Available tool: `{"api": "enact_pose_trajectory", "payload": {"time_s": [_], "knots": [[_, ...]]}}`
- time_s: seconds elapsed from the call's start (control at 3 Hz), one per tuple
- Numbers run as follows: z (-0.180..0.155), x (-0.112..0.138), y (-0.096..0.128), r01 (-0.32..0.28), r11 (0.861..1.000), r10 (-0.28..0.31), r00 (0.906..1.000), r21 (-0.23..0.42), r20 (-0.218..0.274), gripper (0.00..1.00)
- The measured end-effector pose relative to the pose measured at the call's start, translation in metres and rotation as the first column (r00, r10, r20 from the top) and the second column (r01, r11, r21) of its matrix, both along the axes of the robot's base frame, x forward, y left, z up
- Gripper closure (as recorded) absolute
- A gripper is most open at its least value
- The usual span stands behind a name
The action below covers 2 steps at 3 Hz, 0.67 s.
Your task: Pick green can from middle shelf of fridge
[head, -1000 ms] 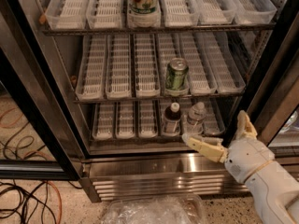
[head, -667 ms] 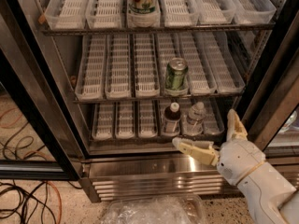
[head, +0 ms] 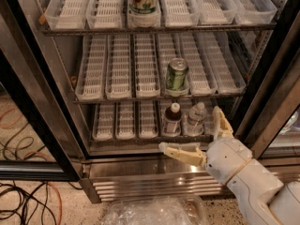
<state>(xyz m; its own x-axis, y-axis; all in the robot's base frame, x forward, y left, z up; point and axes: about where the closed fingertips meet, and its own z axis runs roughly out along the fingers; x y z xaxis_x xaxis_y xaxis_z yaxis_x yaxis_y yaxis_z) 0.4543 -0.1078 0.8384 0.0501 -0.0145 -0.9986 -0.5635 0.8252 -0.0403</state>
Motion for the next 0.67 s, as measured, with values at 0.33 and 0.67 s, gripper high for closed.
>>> {"api": "enact_pose_trajectory", "payload": {"time_s": [0.33, 0.67], "knots": [[0.003, 0.020, 0.002, 0.015, 1.000, -0.015, 0.9997, 0.014, 0.021, 0.00], [0.006, 0.047, -0.005, 0.069, 0.997, -0.071, 0.9963, 0.043, 0.048, 0.00]]}}
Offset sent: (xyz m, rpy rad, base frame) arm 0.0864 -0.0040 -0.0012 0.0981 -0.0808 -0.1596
